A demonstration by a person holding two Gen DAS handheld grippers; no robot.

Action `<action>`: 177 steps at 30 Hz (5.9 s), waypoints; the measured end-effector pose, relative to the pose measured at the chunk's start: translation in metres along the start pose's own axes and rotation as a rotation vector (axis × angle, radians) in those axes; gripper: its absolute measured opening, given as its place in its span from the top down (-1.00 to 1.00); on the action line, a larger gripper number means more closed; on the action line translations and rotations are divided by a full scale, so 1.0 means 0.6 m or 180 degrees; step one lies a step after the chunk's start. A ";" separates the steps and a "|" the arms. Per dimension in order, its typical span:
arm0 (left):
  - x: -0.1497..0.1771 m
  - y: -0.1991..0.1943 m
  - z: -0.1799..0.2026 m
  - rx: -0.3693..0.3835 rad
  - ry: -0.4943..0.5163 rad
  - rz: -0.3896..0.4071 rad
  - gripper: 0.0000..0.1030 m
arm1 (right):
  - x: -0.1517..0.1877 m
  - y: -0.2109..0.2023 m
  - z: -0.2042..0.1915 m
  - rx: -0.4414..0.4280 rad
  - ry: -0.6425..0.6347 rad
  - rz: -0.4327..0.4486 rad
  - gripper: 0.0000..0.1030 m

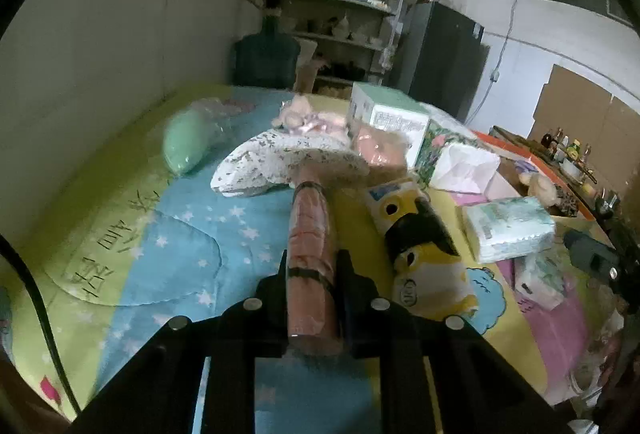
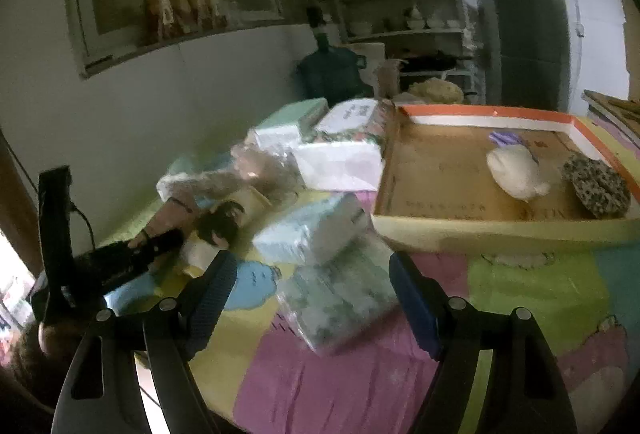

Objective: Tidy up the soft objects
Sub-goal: 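Grasp the pink rolled towel with left tool while right tool grasps clear tissue pack, then carry the pink towel and tissue pack with both tools over the box, then open both tools to drop the towel and tissue pack into the box, then move both tools back to the pile of soft items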

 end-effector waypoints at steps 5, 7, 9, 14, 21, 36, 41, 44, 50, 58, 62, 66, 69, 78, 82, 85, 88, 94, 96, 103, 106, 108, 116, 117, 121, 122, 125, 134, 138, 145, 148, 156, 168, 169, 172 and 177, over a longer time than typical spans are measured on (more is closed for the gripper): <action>-0.015 -0.038 0.014 0.0018 0.0140 0.0205 0.63 | -0.010 0.025 -0.006 -0.0121 0.0087 -0.0060 -0.55; -0.022 -0.049 0.019 0.0061 0.0155 0.0242 0.63 | -0.012 0.039 -0.002 -0.0095 0.0109 -0.0107 -0.55; -0.028 -0.057 0.022 0.0101 0.0158 0.0273 0.63 | -0.011 0.051 0.000 -0.0097 0.0139 -0.0146 -0.55; -0.040 -0.060 0.028 0.0145 0.0150 0.0304 0.63 | -0.017 0.070 0.001 -0.0080 0.0120 -0.0193 -0.54; -0.034 -0.049 0.032 0.0168 0.0140 0.0240 0.63 | -0.020 0.084 -0.004 0.0032 0.0012 -0.0238 0.34; -0.049 -0.045 0.055 0.0223 0.0190 0.0218 0.63 | -0.063 0.029 -0.012 -0.0013 -0.0086 0.0178 0.56; -0.064 -0.042 0.079 0.0235 0.0256 0.0233 0.63 | -0.088 0.005 -0.002 0.0000 -0.0088 0.0343 0.56; -0.073 -0.039 0.092 0.0251 0.0287 0.0242 0.63 | -0.101 -0.009 0.008 0.0016 -0.0076 0.0434 0.56; -0.096 -0.032 0.132 0.0288 0.0384 0.0285 0.63 | -0.123 -0.042 0.042 0.0124 -0.0029 0.0624 0.56; -0.121 -0.018 0.197 0.0489 0.0503 0.0299 0.63 | -0.141 -0.092 0.106 0.0332 0.0066 0.0821 0.56; -0.136 -0.008 0.241 0.0624 0.0572 0.0289 0.63 | -0.145 -0.117 0.136 0.0438 0.0085 0.0900 0.56; -0.150 0.003 0.286 0.0758 0.0644 0.0283 0.63 | -0.151 -0.143 0.174 0.0591 0.0134 0.0991 0.56; -0.157 0.013 0.316 0.0840 0.0696 0.0290 0.63 | -0.158 -0.161 0.207 0.0706 0.0191 0.1059 0.56; -0.181 0.068 0.395 0.1112 0.0621 0.0098 0.63 | -0.177 -0.184 0.296 0.0952 0.0312 0.1123 0.56; -0.186 0.097 0.423 0.1144 0.0587 0.0002 0.63 | -0.184 -0.177 0.323 0.0986 0.0337 0.1082 0.56; -0.192 0.124 0.438 0.1167 0.0542 -0.0102 0.63 | -0.191 -0.164 0.345 0.0977 0.0378 0.1034 0.56; -0.193 0.154 0.448 0.1195 0.0447 -0.0243 0.63 | -0.195 -0.147 0.365 0.0976 0.0407 0.0956 0.56; -0.192 0.217 0.455 0.1178 0.0198 -0.0534 0.64 | -0.198 -0.096 0.405 0.0989 0.0470 0.0723 0.56; -0.189 0.240 0.454 0.1159 0.0109 -0.0640 0.64 | -0.198 -0.078 0.417 0.0983 0.0513 0.0637 0.56; -0.171 0.292 0.455 0.1061 -0.0045 -0.0910 0.63 | -0.198 -0.033 0.448 0.0951 0.0625 0.0440 0.56; -0.162 0.306 0.455 0.1041 -0.0084 -0.1008 0.64 | -0.195 -0.020 0.462 0.0957 0.0679 0.0365 0.56; -0.157 0.314 0.455 0.1024 -0.0093 -0.1057 0.63 | -0.191 -0.013 0.469 0.0957 0.0704 0.0319 0.56; -0.140 0.333 0.453 0.0971 -0.0120 -0.1214 0.63 | -0.171 0.016 0.480 0.0926 0.0776 0.0097 0.55; -0.139 0.333 0.454 0.0963 -0.0121 -0.1227 0.62 | -0.170 0.018 0.479 0.0925 0.0778 0.0077 0.54; -0.136 0.337 0.454 0.0955 -0.0112 -0.1267 0.42 | -0.163 0.025 0.483 0.0934 0.0815 -0.0009 0.45; -0.136 0.336 0.455 0.0959 -0.0113 -0.1269 0.34 | -0.161 0.026 0.484 0.0933 0.0832 -0.0013 0.42; -0.140 0.328 0.451 0.0979 -0.0123 -0.1194 0.09 | -0.161 0.022 0.482 0.0894 0.0886 0.0025 0.25; -0.182 0.254 0.458 0.1144 -0.0064 -0.0794 -0.33 | -0.181 -0.027 0.468 0.1043 0.0885 0.0388 -0.27; -0.207 0.204 0.461 0.1170 0.0081 -0.0525 -0.33 | -0.188 -0.048 0.453 0.1105 0.0833 0.0502 -0.33; -0.237 0.127 0.433 0.1095 0.0287 -0.0121 -0.33 | -0.197 -0.083 0.395 0.1070 0.0693 0.0646 -0.41; -0.245 0.099 0.407 0.1043 0.0311 0.0009 -0.33 | -0.199 -0.098 0.365 0.1018 0.0647 0.0712 -0.44; -0.251 0.046 0.320 0.0670 0.0399 0.0261 -0.33 | -0.200 -0.115 0.295 0.0933 0.0537 0.0788 -0.45; -0.223 -0.015 0.187 0.0244 0.0400 0.0428 -0.33 | -0.176 -0.095 0.185 0.0727 0.0384 0.0715 -0.46; -0.219 -0.020 0.176 0.0202 0.0406 0.0439 -0.33 | -0.172 -0.090 0.170 0.0691 0.0350 0.0704 -0.46; -0.207 -0.032 0.140 0.0092 0.0396 0.0465 -0.33 | -0.164 -0.074 0.139 0.0595 0.0278 0.0657 -0.46; -0.194 -0.047 0.084 -0.0034 0.0342 0.0467 -0.33 | -0.146 -0.041 0.080 0.0404 0.0208 0.0526 -0.46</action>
Point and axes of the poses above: each gripper's, at about its wrist camera, not at the fingertips, and y roughly the way its jaws point, z to its right, x to its underside, the point moved 8 cm from there along y, roughly the way its jaws point, and after that the axes turned 2 degrees about z, right-handed, at the moved point
